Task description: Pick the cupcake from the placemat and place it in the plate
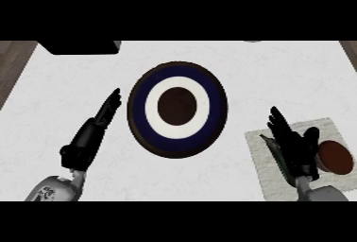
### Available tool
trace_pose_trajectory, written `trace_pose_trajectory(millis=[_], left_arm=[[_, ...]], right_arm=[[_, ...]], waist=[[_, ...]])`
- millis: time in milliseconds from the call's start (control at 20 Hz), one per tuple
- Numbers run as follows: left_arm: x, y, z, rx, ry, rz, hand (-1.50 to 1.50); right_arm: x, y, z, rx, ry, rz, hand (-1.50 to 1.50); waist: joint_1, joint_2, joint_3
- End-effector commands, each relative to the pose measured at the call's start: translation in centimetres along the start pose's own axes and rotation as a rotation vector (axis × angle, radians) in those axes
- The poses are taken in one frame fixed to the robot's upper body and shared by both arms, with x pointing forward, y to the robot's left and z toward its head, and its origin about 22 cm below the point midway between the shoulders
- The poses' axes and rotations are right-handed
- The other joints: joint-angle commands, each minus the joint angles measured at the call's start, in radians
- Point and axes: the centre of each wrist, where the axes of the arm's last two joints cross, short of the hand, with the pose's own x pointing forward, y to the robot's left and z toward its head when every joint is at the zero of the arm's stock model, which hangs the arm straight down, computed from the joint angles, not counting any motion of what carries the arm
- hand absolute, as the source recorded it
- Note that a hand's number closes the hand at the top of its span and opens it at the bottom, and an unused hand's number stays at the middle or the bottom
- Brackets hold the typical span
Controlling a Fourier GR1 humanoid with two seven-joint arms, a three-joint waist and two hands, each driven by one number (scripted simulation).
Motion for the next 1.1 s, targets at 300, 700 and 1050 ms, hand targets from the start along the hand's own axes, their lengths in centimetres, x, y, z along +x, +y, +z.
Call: trace_pose_trajectory(millis=[300, 700, 1050], left_arm=[[-2.9, 3.8, 1.8, 0.16, 0.113, -0.01, 0.0], [-7.3, 3.8, 3.5, 0.226, 0.167, 0.055, 0.0], [-7.1, 6.5, 3.1, 0.215, 0.162, 0.068, 0.0]], right_arm=[[4.5, -11.4, -0.9, -0.359, -0.113, 0.53, 1.5], [-0.9, -2.7, 0.7, -0.746, -0.427, 0.211, -1.5], [-1.1, -2.8, 5.3, -0.869, -0.384, 0.323, -1.5]], waist=[[0.024, -0.024, -0.08], [-0.029, -0.052, -0.036], [-0.024, -0.053, -0.037]])
